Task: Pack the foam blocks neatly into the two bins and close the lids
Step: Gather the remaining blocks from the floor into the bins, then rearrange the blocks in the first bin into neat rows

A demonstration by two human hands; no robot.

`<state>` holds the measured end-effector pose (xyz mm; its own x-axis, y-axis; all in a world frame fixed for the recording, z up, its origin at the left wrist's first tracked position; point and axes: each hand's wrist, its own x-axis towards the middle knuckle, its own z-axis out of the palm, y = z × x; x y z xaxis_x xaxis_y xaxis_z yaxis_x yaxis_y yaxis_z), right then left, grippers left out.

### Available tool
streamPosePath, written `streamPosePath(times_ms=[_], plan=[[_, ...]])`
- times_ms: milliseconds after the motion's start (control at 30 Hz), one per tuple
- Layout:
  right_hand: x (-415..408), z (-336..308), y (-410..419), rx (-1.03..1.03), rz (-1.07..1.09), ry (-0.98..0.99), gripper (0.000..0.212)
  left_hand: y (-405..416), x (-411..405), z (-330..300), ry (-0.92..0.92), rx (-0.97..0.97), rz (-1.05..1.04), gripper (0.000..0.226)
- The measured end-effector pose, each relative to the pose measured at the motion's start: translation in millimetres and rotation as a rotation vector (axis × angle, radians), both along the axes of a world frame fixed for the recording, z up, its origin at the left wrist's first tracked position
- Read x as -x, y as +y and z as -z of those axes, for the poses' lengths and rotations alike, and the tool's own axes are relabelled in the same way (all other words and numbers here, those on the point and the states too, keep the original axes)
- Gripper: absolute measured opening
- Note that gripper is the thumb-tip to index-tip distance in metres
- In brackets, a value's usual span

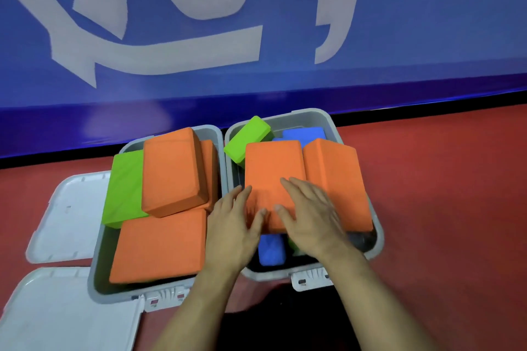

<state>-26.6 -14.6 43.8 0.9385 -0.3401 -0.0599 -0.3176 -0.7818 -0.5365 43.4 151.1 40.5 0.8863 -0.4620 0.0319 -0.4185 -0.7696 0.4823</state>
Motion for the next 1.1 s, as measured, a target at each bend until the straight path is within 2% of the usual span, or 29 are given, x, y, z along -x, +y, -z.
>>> streamPosePath(times_ms=[100, 200, 300, 400, 633, 833, 967, 1100], plan=[[4.6, -17.9, 23.7, 0.03, -0.036, -0.048, 0.064, 24.1, 7.5, -16.3, -0.024, 0.051, -0.012, 0.073], [19.1, -31.0, 43.9, 0.087, -0.065, -0.058, 0.059, 46.4, 19.8, -30.8, -0.07, 0.048, 0.004, 0.065], [28.7, -41.9, 67.6, 0.122, -0.155, -0.011, 0.063, 77.4, 35.5, -31.9, -0.072, 0.055, 0.004, 0.063], [24.9, -58.4, 77.9, 0.184, -0.231, -0.044, 0.064, 103.2, 38.8, -38.5, -0.052, 0.055, -0.038, 0.064], [5.2, -78.9, 81.8, 0.163, -0.243, -0.045, 0.064, 143.3, 18.3, -70.3, -0.076, 0.108, -0.16, 0.056], [-21.0, -81.1, 120.5, 0.116, -0.311, -0.035, 0.066, 181.7, 16.2, -43.4, -0.033, 0.077, -0.23, 0.051], [-23.1, -58.5, 145.6, 0.052, -0.287, 0.012, 0.064, 206.2, 5.3, -22.0, 0.028, 0.084, -0.293, 0.052], [-42.4, -39.4, 176.3, 0.071, -0.299, 0.051, 0.063, 218.2, -25.8, -10.9, 0.153, 0.118, -0.387, 0.056]])
